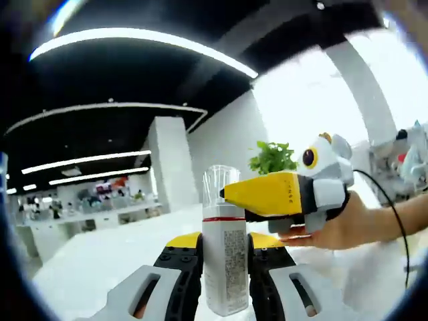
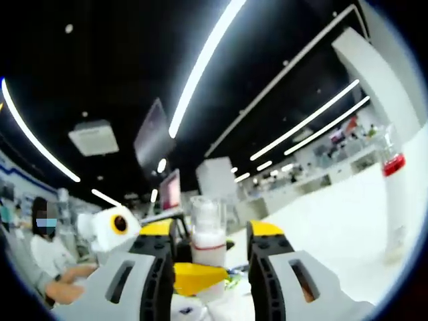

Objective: Arrange the skincare products in the storage area until every visible bottle or jar stands upright without overlapping.

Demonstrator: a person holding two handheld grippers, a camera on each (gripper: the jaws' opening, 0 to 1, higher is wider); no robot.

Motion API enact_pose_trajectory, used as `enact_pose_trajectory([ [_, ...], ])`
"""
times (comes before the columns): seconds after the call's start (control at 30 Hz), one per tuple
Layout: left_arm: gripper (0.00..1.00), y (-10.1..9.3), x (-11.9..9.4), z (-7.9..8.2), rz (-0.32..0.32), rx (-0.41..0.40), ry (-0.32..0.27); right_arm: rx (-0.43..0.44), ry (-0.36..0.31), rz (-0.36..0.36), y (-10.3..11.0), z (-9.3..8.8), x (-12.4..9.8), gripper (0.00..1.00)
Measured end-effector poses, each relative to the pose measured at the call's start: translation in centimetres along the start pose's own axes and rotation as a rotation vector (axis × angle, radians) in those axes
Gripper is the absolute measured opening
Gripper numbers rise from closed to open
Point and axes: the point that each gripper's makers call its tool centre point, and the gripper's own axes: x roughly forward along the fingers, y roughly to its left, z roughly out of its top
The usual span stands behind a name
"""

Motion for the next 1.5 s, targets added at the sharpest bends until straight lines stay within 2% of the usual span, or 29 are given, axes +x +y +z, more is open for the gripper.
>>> enact_pose_trajectory([
  [0.1,0.25,-0.4,-0.3,0.5,-0.087,-0.143,-0.026,0.003,0.004,0.004,0.0,-0.1,0.0,0.41],
  [0.3,0.25,-0.1,-0.7,0.7,-0.148,-0.334,-0.046,0.008,0.000,0.015,0.4,-0.1,-0.1,0.39],
  [0.47,0.25,-0.4,-1.0,1.0,-0.197,-0.431,-0.062,0.033,-0.010,0.023,0.5,0.1,-0.2,0.39],
  [0.53,0.25,-0.5,-1.0,0.9,-0.199,-0.435,-0.060,0.038,-0.013,0.024,0.5,0.2,-0.2,0.38],
  [0.67,0.25,-1.3,-0.9,0.4,-0.194,-0.418,-0.034,0.048,-0.017,0.024,0.5,0.3,-0.3,0.38],
  [0.77,0.25,-1.4,-0.4,0.0,-0.191,-0.355,0.001,0.049,-0.011,0.011,0.3,0.2,-0.3,0.37],
  [0.9,0.25,-2.3,-0.2,-0.3,-0.227,-0.336,0.023,0.056,-0.017,0.010,0.1,0.4,-0.2,0.38],
  [1.03,0.25,-2.6,-0.3,-0.6,-0.226,-0.327,0.033,0.074,-0.005,0.012,0.2,0.3,-0.4,0.30],
  [1.13,0.25,-1.9,-0.1,-1.0,-0.181,-0.254,0.042,0.080,0.011,0.016,0.3,0.0,-0.4,0.21],
  [1.17,0.25,-1.7,0.0,-1.2,-0.156,-0.209,0.047,0.077,0.023,0.020,0.5,-0.1,-0.4,0.19],
  [1.2,0.26,-1.7,0.1,-1.2,-0.157,-0.155,0.039,0.076,0.029,0.013,0.5,-0.2,-0.3,0.18],
  [1.3,0.26,-1.7,0.5,-1.3,-0.132,-0.125,0.040,0.055,0.043,-0.015,0.1,-0.1,-0.4,0.18],
  [1.4,0.28,-1.1,0.7,-0.9,-0.087,-0.063,0.009,-0.009,0.029,-0.098,-1.2,0.5,-0.8,0.18],
  [1.47,0.36,-0.6,0.5,-0.6,-0.048,-0.061,-0.008,-0.043,0.001,-0.148,-2.0,1.3,-1.2,0.18],
  [1.5,0.42,-0.1,0.5,-0.3,-0.026,-0.069,-0.025,-0.059,-0.035,-0.189,-2.7,2.2,-1.7,0.18],
])
